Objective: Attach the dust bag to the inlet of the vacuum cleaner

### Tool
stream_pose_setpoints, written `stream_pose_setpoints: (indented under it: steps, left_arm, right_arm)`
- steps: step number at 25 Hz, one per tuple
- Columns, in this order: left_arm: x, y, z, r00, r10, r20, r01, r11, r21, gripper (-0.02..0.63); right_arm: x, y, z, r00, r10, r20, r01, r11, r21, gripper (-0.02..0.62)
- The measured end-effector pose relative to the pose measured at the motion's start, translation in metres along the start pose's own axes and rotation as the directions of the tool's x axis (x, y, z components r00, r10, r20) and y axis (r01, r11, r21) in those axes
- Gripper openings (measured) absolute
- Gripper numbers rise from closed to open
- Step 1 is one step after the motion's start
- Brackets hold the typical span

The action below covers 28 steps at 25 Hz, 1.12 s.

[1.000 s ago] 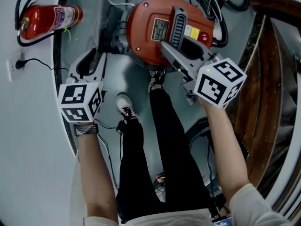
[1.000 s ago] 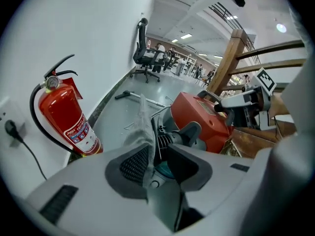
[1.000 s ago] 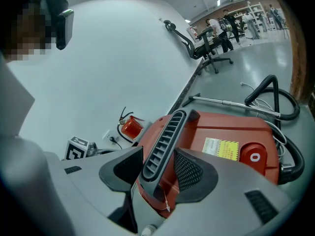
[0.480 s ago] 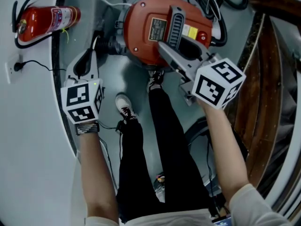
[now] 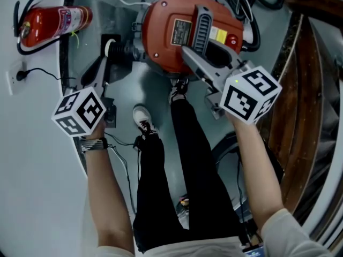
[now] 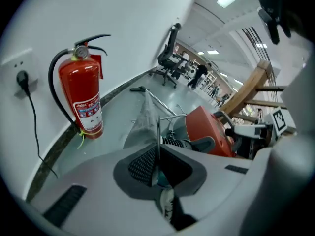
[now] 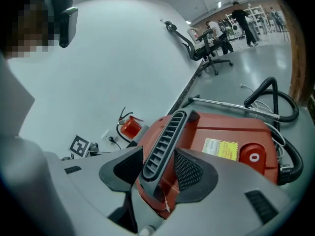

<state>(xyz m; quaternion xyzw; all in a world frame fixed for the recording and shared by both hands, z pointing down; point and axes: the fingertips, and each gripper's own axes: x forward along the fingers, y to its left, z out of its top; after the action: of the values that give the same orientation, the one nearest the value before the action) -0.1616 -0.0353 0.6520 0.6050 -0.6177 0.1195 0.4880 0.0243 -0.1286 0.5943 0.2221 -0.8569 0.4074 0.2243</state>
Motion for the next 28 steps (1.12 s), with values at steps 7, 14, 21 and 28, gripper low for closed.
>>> stream_pose_setpoints:
  steps: [7, 14, 21, 28]
  left_arm:
    - [-0.001, -0.003, -0.001, 0.998, -0.055, 0.010, 0.055, 0.996, -0.072, 0.023]
    - [-0.002, -0.006, 0.001, 0.999, -0.051, 0.004, 0.052, 0.998, -0.041, 0.023]
    - [-0.001, -0.011, 0.000, 0.999, -0.049, -0.015, 0.049, 0.999, -0.014, 0.026]
    - [0.000, -0.014, 0.000, 0.998, -0.057, -0.029, 0.058, 0.998, 0.011, 0.028]
  right_arm:
    - [0.000, 0.001, 0.000, 1.000, -0.006, 0.005, 0.006, 1.000, -0.011, 0.204]
    - [0.000, 0.001, 0.000, 1.000, -0.011, 0.008, 0.012, 1.000, -0.022, 0.204]
    - [0.000, 0.001, 0.000, 1.000, -0.021, 0.014, 0.021, 0.999, -0.034, 0.204]
    - [0.000, 0.001, 0.000, 1.000, -0.023, 0.017, 0.024, 0.999, -0.039, 0.204]
